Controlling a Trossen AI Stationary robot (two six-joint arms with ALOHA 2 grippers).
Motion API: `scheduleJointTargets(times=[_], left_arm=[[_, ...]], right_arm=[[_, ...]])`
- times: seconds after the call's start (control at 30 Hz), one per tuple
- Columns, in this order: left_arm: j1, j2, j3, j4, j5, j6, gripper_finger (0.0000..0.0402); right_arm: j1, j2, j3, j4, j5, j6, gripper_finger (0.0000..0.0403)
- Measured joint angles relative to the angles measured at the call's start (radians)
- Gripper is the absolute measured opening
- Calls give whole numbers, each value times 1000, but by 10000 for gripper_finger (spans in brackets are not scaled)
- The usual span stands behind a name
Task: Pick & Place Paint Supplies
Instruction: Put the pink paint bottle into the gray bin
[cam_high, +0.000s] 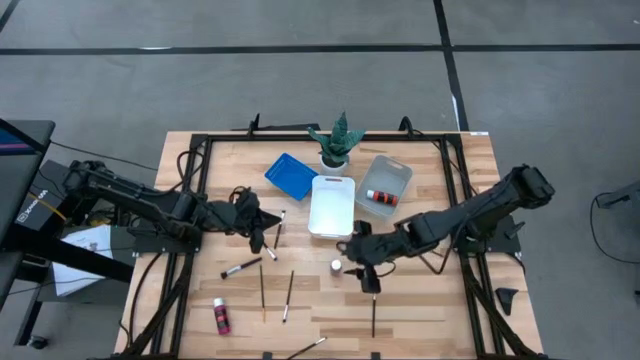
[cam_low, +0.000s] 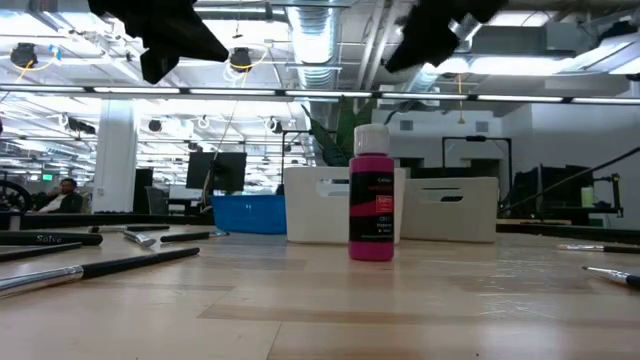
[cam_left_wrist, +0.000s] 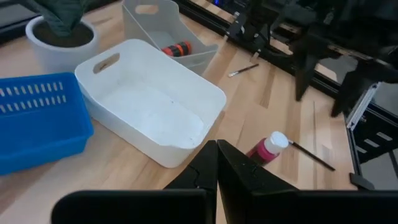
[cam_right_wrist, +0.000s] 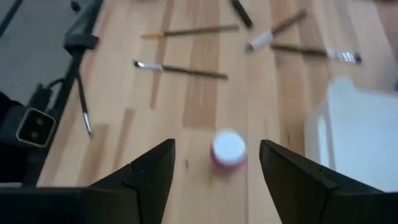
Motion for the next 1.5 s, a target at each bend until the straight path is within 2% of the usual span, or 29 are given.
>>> scheduleJointTargets(times=[0.27, 0.53, 1.13, 1.5], left_arm=[[-21, 0, 0, -1, -22, 3, 0], [-21, 0, 0, -1, -22, 5, 0], [-26, 0, 0, 0, -22, -1, 0], [-26, 0, 0, -1, -22, -2, 0]], right_arm=[[-4, 112, 99, -76, 5, -25, 230], [-2, 191, 117, -92, 5, -37, 230], [-40, 197, 116, -93, -10, -88, 230], [-34, 260, 115, -48, -18, -104, 224]])
